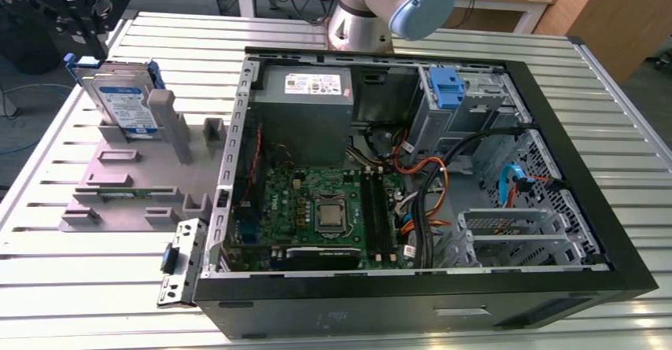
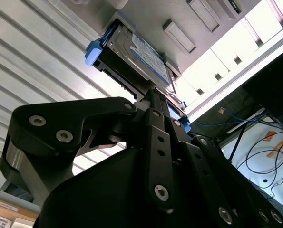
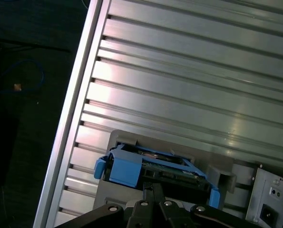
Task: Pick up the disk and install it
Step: 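Pick up the disk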
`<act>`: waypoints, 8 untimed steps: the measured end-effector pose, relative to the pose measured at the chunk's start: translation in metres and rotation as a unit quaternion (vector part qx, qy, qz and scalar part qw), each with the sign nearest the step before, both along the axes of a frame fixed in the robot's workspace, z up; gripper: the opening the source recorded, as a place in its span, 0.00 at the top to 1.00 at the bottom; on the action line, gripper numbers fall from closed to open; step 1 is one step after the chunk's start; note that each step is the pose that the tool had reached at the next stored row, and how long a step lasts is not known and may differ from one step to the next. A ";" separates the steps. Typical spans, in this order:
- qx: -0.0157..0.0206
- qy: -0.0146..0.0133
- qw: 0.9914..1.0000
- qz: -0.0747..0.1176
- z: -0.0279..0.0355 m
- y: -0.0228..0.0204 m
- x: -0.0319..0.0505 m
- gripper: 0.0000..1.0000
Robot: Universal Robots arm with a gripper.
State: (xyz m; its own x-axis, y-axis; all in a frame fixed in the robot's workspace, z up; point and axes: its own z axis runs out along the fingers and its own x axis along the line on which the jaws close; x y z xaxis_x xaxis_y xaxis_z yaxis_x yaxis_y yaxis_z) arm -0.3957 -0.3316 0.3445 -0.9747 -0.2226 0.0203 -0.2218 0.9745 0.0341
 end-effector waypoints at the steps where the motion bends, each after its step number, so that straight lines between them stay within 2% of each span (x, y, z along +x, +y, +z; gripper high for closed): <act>1: 0.000 0.000 1.000 0.000 0.0000 0.0000 0.0000 0.89; 8: 0.000 0.000 1.000 0.005 0.0000 0.0000 0.0000 0.89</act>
State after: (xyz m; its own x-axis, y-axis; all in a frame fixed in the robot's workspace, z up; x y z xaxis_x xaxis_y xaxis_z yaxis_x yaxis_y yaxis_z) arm -0.3957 -0.3316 0.3445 -0.9725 -0.2321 0.0202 -0.2313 0.9723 0.0342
